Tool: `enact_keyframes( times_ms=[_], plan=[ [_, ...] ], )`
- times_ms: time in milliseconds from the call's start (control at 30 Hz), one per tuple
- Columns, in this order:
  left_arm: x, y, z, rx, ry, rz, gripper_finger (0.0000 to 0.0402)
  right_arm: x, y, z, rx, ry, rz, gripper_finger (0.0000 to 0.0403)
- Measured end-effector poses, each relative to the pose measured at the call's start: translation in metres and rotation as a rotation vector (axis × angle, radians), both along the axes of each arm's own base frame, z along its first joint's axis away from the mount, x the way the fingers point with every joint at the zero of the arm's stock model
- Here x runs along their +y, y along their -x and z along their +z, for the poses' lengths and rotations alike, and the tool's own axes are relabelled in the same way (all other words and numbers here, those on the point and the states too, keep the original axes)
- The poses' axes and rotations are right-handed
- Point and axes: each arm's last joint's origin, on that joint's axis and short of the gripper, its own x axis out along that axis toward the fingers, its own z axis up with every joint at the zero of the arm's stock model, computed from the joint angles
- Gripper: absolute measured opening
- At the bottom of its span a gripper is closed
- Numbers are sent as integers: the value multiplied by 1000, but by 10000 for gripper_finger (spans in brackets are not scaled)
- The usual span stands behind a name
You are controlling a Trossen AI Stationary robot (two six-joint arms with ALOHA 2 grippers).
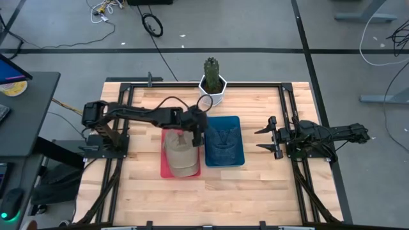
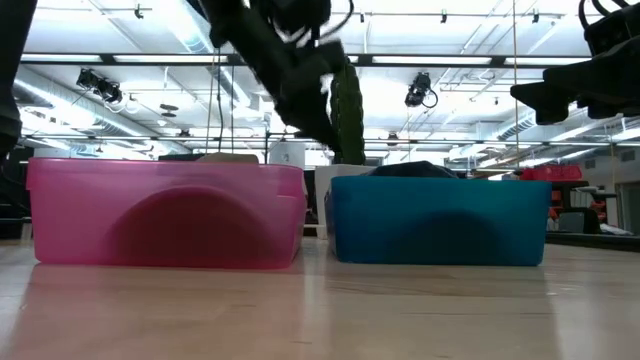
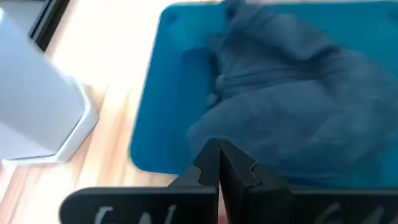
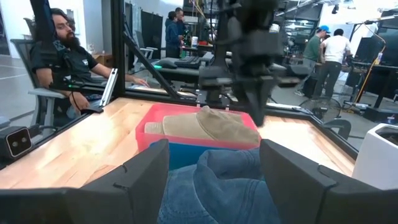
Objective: Pick & Place hat
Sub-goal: Adjust the blue cap in the blue bin
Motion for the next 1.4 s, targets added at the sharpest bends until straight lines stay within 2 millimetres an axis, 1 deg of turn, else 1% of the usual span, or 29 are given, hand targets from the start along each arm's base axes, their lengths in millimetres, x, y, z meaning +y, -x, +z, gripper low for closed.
enact_keyframes(
  times_ms=[100, 167, 233, 333, 400, 500, 600, 767, 933, 1000, 1100, 1167, 1267, 1400],
  plan=[
    [12, -7, -12, 3, 7, 24, 2, 0, 0, 0, 0, 0, 0, 254],
    [18, -13, -23, -4, 45, 5, 2, 0, 0, 0, -1, 0, 0, 254],
    [23, -22, -37, -20, 93, -29, 2, 0, 0, 0, -1, 0, 0, 254],
    [28, -29, -63, 25, 131, -8, 2, 0, 0, 0, 0, 0, 0, 254],
    [31, -30, -83, 81, 156, 9, 2, 0, 0, 0, -1, 0, 0, 254],
    [33, -30, -103, 156, 175, 27, 2, 0, 0, 0, -1, 0, 0, 254],
    [33, -30, -106, 169, 179, 32, 2, 0, 0, 0, 0, 0, 0, 254],
    [30, -31, -90, 162, 161, 10, 2, 0, 0, 0, 0, 0, 0, 254],
    [26, -40, -50, 84, 103, -1, 2, 0, 0, 0, 0, 0, 0, 254],
    [22, -41, -43, 115, 73, 0, 2, 0, 0, 0, 0, 0, 0, 254],
    [13, -44, -24, 115, 26, 10, 2, 0, 0, 0, 0, 0, -1, 254],
    [6, -44, -11, 97, -2, 13, 2, 0, 0, 0, 0, 0, 0, 254],
    [-5, -41, 2, 77, -25, -17, 2, 0, 0, 0, -1, 0, 0, 254],
    [-18, -35, 27, -4, -38, -54, 2, 0, 0, 0, -3, 0, 0, 254]
  ],
)
